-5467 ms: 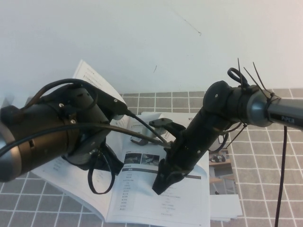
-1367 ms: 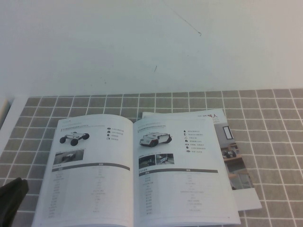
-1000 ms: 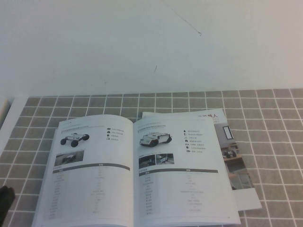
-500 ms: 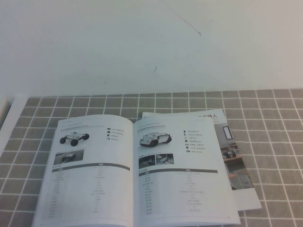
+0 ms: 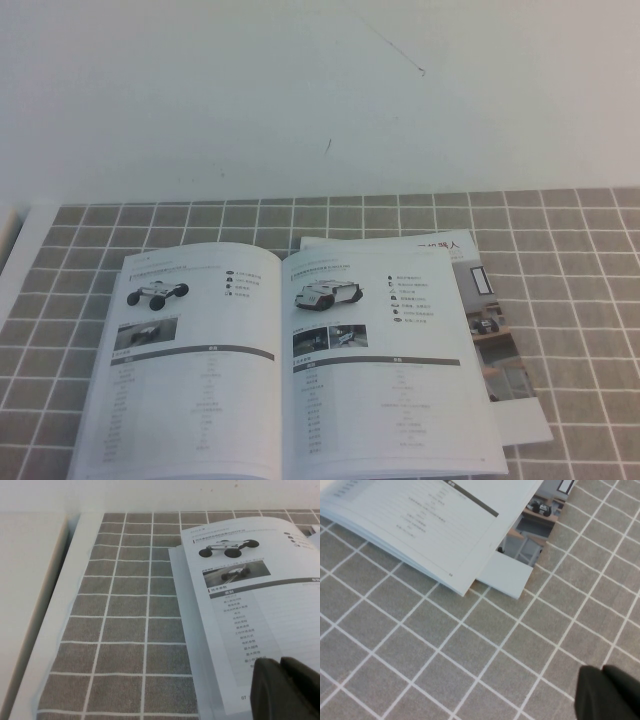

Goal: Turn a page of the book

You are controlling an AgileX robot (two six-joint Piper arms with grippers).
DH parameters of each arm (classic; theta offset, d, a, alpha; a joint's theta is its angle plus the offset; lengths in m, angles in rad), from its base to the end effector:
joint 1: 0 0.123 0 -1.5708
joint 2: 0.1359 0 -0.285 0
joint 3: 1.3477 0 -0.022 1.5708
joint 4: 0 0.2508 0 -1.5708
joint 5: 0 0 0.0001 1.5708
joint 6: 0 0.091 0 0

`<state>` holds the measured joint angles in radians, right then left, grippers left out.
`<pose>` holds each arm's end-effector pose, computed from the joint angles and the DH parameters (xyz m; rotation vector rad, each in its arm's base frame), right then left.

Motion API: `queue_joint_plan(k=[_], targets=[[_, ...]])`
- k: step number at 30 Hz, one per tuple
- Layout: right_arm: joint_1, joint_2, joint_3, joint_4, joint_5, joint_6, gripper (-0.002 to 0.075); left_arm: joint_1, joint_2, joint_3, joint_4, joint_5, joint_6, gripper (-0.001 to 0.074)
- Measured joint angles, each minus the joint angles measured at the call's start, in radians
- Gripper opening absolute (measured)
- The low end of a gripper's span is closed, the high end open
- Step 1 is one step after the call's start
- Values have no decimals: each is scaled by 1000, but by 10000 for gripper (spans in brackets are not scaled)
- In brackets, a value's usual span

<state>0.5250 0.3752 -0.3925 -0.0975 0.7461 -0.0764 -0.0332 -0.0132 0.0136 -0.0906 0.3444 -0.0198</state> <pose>0.0648 0.0306 0.2562 -0.6956 2.0995 0.1364 0.0529 -0.0045 0.1784 -0.0442 1.8282 -0.1254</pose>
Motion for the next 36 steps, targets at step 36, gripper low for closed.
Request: queue_joint_plan(k=[36], targets=[[0,-4,11,-2,-17,0,-1,-31,0,0,-2,0,10,-2]])
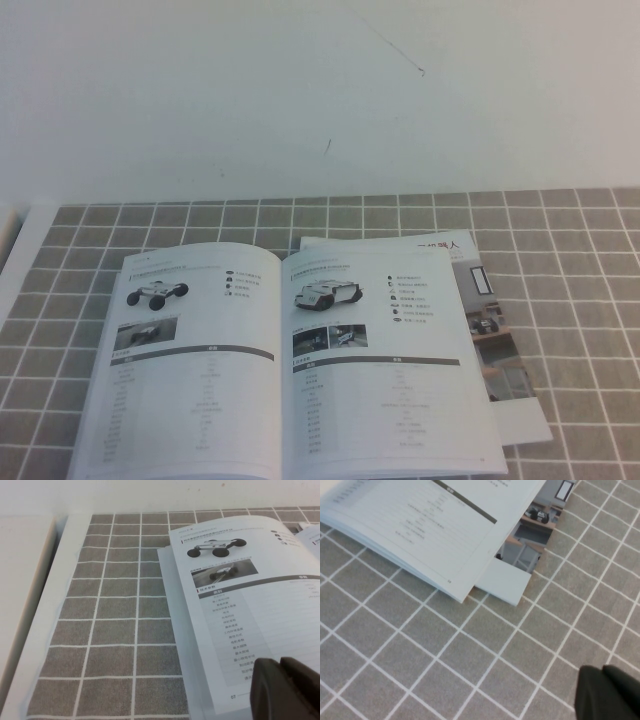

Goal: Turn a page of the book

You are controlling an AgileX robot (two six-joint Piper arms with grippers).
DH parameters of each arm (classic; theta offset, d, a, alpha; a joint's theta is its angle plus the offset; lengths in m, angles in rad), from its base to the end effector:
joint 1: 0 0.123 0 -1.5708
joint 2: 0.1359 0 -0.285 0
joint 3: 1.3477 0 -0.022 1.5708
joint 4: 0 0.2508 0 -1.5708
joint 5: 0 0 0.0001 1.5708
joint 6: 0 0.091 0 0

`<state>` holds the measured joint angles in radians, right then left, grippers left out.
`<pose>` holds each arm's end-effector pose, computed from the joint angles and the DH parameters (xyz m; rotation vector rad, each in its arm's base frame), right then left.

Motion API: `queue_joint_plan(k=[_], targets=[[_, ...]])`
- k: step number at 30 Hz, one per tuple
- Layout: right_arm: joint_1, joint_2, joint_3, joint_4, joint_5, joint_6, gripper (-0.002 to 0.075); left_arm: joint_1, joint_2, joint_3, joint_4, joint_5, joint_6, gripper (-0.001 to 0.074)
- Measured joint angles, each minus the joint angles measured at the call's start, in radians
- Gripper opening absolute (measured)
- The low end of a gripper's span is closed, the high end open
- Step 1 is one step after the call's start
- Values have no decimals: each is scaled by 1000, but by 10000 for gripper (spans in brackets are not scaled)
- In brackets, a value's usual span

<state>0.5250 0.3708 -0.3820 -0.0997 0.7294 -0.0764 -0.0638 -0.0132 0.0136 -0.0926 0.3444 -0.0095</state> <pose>0.0650 0.0307 0.2544 -0.6945 2.0886 0.1367 0.0528 -0.0062 0.1784 -0.0080 1.8292 -0.1416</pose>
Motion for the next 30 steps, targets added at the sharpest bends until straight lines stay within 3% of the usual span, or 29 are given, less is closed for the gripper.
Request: queue_joint_plan(k=[6,13,16,22,30], targets=[[-47,-42,84,-5,-153,2,-1,0,0,0,0,0,0,-2],[-303,-222,294,66,-564,3,-1,0,0,0,0,0,0,-2],[-383,-309,387,74,-651,3,-1,0,0,0,0,0,0,-2],[-473,-382,409,77,-418,3,-1,0,0,0,-2,0,-2,-2],[-487,-382,403,79,-377,3,-1,0,0,0,-4,1,-2,-2]])
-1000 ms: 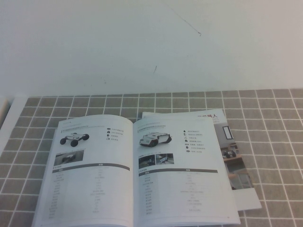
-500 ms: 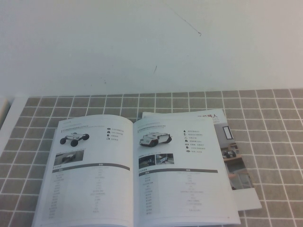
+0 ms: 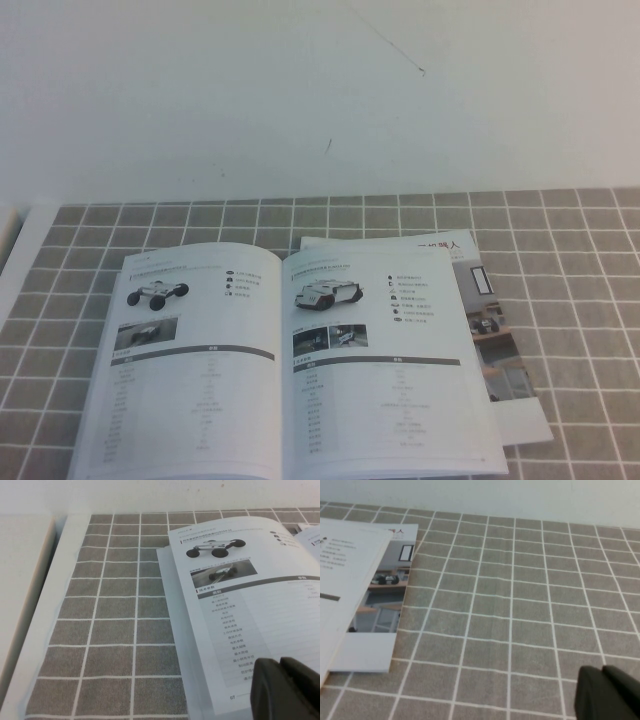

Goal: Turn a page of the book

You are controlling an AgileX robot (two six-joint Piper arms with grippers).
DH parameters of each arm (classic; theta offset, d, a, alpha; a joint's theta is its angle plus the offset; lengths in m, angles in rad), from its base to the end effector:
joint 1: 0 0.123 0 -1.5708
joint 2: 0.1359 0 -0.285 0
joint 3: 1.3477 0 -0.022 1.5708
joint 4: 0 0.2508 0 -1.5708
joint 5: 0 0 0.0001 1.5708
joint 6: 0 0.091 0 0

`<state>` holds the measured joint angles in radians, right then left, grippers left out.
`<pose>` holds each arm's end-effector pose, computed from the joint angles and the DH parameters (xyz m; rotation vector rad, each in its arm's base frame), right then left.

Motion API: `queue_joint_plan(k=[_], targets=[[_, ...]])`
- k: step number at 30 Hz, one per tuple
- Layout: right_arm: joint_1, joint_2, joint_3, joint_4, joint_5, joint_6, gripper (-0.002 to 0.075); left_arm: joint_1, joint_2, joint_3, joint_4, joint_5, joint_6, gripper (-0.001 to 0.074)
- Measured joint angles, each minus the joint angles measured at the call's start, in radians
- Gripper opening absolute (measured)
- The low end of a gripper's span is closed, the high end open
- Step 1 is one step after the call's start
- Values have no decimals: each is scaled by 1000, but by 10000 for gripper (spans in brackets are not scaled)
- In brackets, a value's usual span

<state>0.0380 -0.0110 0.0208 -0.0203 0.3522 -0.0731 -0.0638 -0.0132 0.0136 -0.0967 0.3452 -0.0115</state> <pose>0.0531 0.0014 0.1750 -0.1151 1.8422 -0.0443 0.0527 -0.0064 0.1783 -0.0124 1.8300 -0.1470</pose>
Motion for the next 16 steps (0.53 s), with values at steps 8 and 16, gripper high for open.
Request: queue_joint_plan(k=[8,16], targets=[[-2,0,0,-9,-2,-84,-1,0,0,0,0,0,-1,-2],[-2,0,0,-13,-2,-107,-1,0,0,0,0,0,-1,-2]])
